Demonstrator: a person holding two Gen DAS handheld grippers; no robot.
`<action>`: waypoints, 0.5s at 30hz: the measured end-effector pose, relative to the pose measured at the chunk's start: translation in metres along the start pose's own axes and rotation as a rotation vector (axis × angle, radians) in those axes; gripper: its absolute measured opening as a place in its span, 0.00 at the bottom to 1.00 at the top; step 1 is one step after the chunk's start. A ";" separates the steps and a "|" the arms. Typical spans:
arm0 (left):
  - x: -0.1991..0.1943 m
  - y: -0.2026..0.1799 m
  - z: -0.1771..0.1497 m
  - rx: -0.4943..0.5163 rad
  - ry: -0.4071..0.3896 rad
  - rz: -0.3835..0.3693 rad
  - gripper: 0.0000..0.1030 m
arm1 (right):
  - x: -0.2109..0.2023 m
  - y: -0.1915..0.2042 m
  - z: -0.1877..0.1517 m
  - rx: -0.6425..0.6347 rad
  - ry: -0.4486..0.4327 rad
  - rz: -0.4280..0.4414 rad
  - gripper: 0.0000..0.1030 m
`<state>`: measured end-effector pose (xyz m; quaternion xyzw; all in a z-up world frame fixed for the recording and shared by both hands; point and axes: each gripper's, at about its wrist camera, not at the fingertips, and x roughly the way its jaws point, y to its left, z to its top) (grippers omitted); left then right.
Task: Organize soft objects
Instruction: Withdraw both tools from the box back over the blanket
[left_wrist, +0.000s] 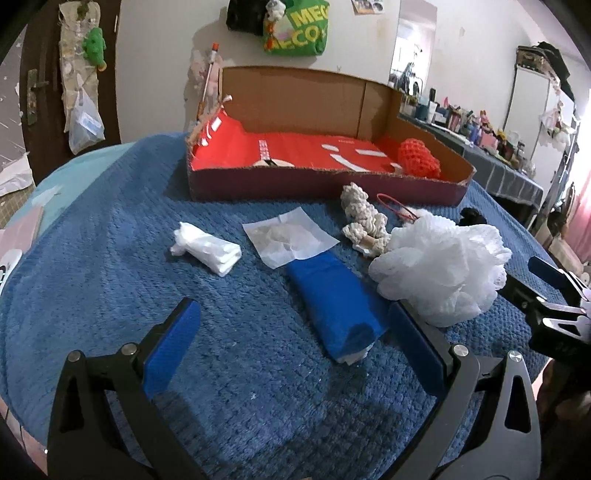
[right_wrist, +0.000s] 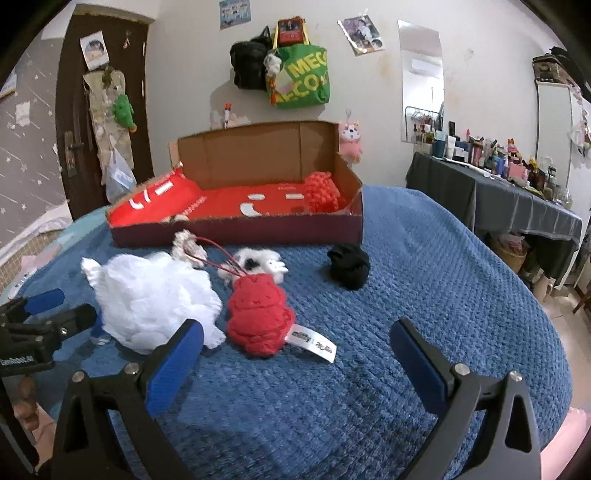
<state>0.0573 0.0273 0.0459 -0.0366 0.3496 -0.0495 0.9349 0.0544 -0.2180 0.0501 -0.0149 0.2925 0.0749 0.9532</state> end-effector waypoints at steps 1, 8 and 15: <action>0.003 -0.001 0.001 0.004 0.013 0.004 1.00 | 0.002 -0.001 0.001 -0.002 0.011 0.003 1.00; 0.023 -0.009 0.006 0.052 0.107 0.027 1.00 | 0.018 -0.013 0.006 0.021 0.080 0.036 1.00; 0.015 0.015 0.004 0.049 0.130 0.062 1.00 | 0.024 -0.022 0.009 0.049 0.099 0.059 1.00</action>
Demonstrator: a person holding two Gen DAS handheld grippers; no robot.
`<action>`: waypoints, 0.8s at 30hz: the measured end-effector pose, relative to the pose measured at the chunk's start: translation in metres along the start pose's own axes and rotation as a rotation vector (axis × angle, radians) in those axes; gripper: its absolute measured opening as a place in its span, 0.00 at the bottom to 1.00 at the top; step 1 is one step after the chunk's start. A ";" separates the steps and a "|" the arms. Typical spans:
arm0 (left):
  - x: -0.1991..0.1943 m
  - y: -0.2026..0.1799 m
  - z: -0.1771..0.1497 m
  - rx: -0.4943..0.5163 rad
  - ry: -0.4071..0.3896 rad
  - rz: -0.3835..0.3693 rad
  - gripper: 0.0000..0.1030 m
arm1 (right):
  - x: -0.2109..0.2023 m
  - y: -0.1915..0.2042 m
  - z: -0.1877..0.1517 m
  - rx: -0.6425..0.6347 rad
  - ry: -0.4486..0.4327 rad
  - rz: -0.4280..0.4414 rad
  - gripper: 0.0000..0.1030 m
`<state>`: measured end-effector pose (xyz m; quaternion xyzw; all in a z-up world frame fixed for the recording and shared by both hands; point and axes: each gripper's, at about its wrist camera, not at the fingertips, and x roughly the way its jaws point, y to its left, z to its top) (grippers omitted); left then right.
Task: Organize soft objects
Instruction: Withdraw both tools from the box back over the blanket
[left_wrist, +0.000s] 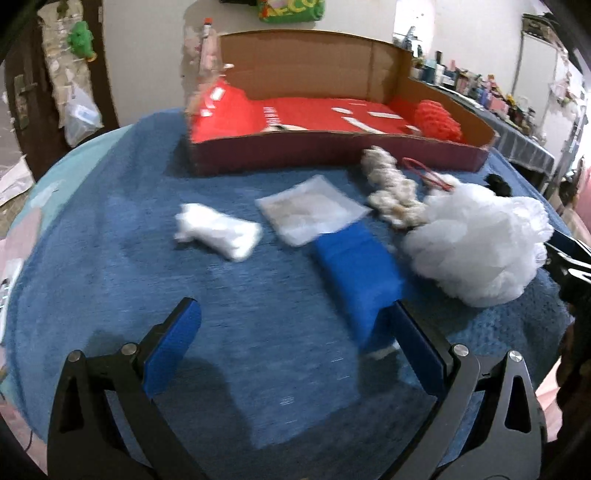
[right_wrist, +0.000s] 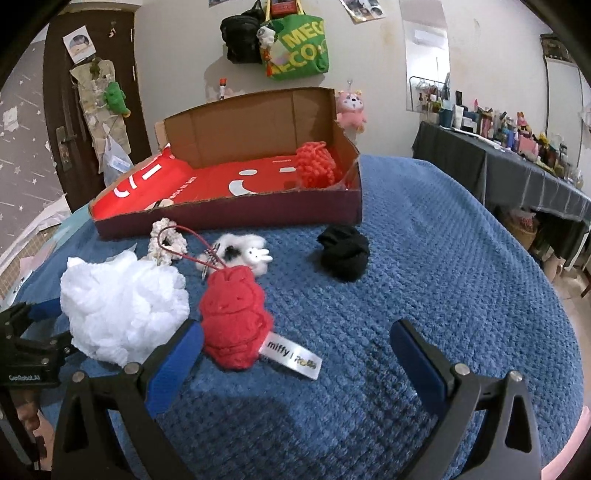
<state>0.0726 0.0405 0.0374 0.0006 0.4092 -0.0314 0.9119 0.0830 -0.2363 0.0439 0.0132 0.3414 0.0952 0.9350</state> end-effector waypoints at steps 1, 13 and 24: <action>-0.002 0.004 0.000 -0.001 0.002 0.012 1.00 | 0.000 -0.001 0.000 0.002 0.002 0.006 1.00; 0.002 -0.028 0.021 0.042 0.020 -0.066 1.00 | -0.005 -0.005 0.008 0.012 -0.001 0.054 1.00; 0.031 -0.034 0.029 0.036 0.091 -0.021 1.00 | -0.012 -0.019 0.010 0.032 -0.009 0.040 1.00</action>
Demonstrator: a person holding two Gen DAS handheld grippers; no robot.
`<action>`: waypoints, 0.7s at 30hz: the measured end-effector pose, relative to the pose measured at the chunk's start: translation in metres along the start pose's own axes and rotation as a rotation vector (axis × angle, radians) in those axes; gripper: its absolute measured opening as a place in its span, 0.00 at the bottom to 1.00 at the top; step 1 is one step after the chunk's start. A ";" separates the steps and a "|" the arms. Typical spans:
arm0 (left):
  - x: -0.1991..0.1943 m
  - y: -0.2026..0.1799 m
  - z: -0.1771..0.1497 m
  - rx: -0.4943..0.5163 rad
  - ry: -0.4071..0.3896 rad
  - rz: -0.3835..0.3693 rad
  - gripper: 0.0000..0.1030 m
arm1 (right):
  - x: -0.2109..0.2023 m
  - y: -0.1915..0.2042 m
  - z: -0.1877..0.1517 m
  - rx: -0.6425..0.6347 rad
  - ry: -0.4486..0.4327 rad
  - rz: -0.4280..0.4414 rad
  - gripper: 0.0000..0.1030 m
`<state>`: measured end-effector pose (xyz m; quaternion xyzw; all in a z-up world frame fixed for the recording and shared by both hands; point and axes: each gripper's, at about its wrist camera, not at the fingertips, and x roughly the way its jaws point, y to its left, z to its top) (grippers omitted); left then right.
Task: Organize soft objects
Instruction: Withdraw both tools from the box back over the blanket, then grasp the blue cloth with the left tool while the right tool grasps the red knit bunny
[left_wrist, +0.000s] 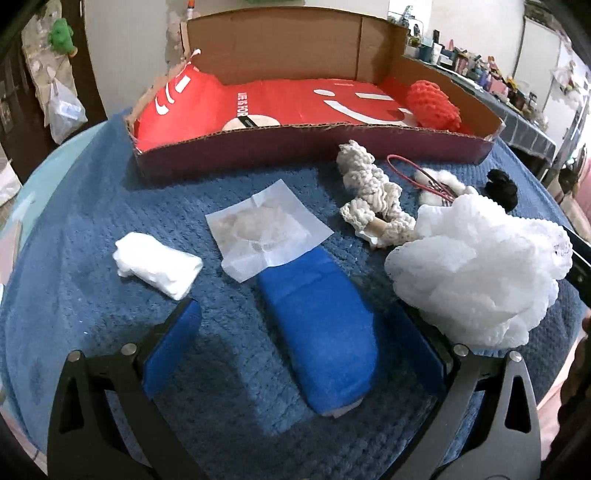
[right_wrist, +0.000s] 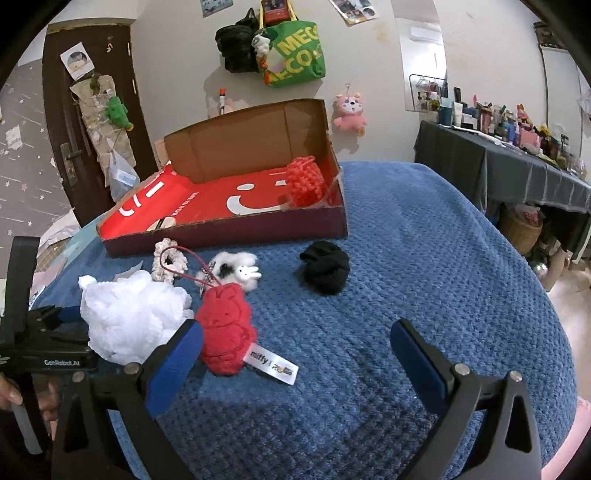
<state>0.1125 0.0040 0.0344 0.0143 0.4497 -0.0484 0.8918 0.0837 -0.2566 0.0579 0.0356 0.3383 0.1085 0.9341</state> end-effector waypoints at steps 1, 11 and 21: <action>-0.001 0.002 -0.001 0.004 0.000 0.006 1.00 | 0.001 0.000 0.000 -0.001 0.004 0.002 1.00; -0.017 0.022 -0.012 0.022 -0.026 0.030 1.00 | 0.027 0.014 0.002 -0.078 0.104 0.046 1.00; -0.013 0.010 -0.011 0.029 -0.050 -0.036 0.55 | 0.042 0.029 0.006 -0.114 0.136 0.078 0.84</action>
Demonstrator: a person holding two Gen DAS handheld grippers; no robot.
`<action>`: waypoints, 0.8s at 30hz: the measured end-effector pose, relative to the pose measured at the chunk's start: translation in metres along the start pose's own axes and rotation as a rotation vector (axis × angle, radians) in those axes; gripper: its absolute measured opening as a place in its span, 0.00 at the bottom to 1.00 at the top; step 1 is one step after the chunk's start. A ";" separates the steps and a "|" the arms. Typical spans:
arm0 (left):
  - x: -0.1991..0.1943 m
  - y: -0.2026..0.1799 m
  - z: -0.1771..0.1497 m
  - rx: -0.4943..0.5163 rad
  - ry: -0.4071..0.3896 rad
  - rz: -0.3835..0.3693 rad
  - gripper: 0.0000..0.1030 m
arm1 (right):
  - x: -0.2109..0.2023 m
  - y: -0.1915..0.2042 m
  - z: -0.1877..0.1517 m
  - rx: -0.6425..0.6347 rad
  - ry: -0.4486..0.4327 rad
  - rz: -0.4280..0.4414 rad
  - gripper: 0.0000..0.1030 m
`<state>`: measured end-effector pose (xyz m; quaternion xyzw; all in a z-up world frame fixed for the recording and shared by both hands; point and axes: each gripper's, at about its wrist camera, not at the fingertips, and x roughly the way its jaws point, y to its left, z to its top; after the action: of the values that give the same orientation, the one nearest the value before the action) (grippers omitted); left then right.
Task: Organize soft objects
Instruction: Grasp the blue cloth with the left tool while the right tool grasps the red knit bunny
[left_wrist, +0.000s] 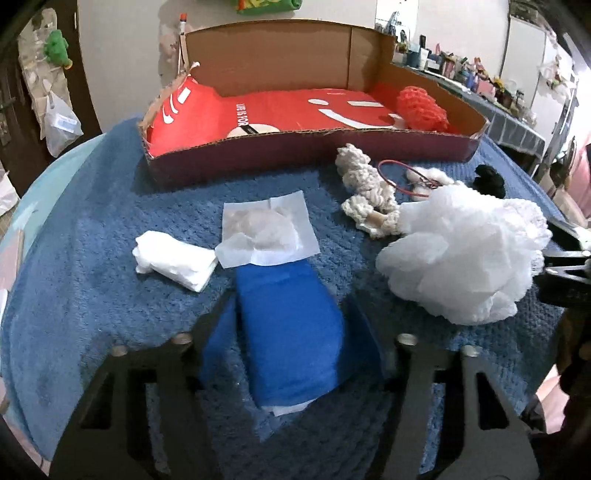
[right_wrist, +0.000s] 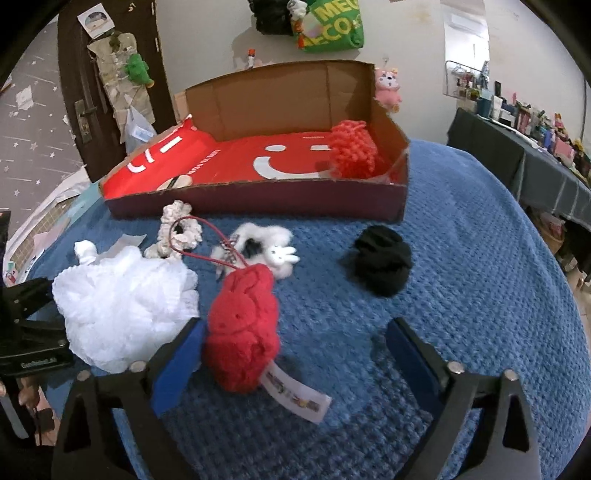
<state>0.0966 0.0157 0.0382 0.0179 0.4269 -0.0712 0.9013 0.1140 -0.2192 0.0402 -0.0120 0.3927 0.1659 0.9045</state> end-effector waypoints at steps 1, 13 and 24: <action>-0.001 0.000 -0.001 -0.003 -0.004 -0.003 0.50 | 0.002 0.002 0.000 -0.001 0.007 0.022 0.79; -0.039 -0.003 0.003 0.004 -0.104 -0.069 0.33 | -0.029 0.011 -0.003 0.021 -0.103 0.131 0.34; -0.044 -0.002 0.004 0.001 -0.118 -0.082 0.33 | -0.039 0.015 -0.002 0.023 -0.122 0.132 0.34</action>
<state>0.0715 0.0188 0.0746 -0.0035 0.3736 -0.1089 0.9212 0.0831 -0.2161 0.0680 0.0343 0.3385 0.2210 0.9140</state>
